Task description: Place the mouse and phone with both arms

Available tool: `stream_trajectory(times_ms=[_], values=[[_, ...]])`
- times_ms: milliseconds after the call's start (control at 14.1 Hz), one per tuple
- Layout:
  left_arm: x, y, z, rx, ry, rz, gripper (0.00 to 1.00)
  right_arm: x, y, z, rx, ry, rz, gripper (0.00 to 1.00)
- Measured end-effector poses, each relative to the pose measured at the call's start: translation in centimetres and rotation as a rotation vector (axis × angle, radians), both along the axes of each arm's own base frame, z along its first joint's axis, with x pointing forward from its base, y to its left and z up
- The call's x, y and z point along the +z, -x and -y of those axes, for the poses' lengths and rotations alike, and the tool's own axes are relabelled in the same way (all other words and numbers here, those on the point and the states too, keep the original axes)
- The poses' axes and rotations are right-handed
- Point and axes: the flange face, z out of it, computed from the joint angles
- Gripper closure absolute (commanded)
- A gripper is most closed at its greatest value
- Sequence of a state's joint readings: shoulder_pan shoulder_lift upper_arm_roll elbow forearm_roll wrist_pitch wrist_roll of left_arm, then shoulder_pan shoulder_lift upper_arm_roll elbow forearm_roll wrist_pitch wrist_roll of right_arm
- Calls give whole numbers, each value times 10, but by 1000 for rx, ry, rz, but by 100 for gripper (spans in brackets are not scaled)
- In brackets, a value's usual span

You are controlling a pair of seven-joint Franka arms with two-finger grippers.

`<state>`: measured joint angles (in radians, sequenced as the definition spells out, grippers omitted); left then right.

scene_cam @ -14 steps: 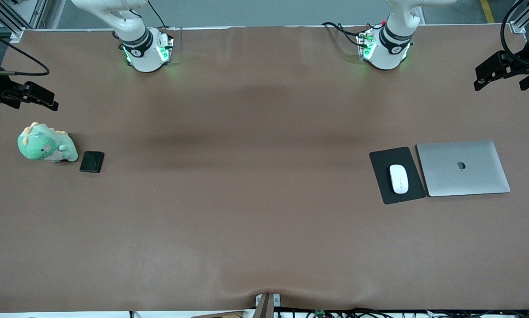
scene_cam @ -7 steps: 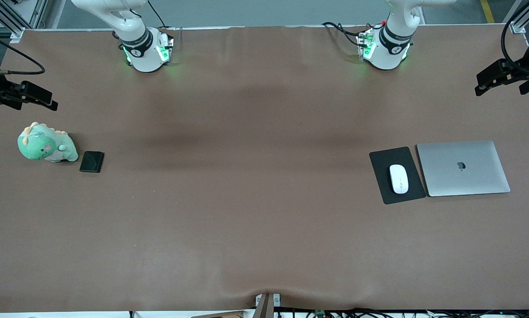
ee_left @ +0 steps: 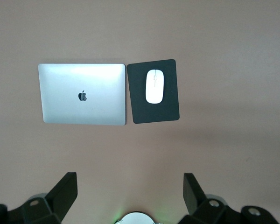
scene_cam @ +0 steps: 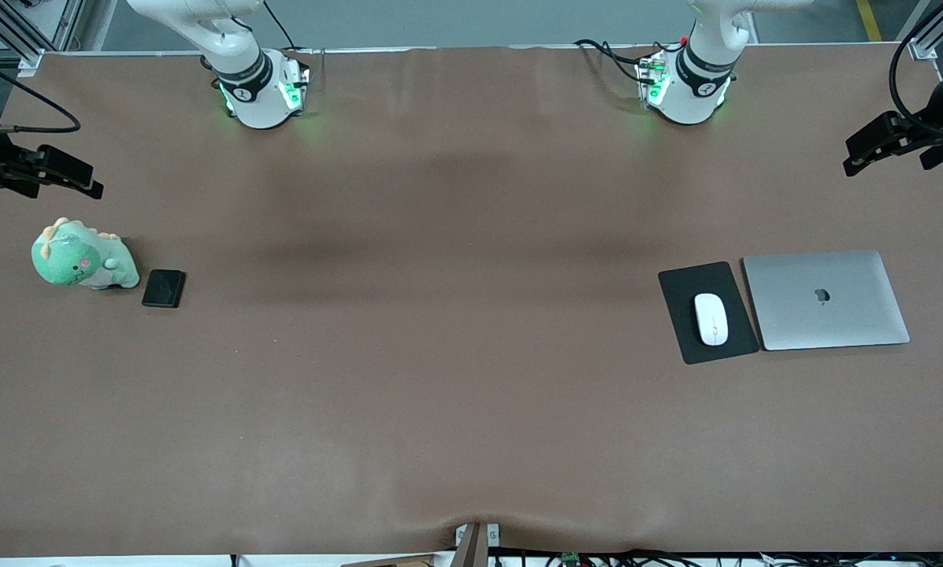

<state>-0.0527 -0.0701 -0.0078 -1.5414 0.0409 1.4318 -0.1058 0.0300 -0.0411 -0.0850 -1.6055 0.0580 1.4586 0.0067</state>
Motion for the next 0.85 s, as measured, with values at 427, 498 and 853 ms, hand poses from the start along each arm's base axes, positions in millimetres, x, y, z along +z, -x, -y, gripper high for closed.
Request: stream_trajectory(times_ms=[427,498,853], values=[[4,0,8,-16,3,10,0,1,-1,0,0,1,10,0],[4,0,11,-20,6,10,0,1,-1,0,0,1,11,0],[4,1,17,-30,16,9,0,1,-1,0,0,1,11,0]])
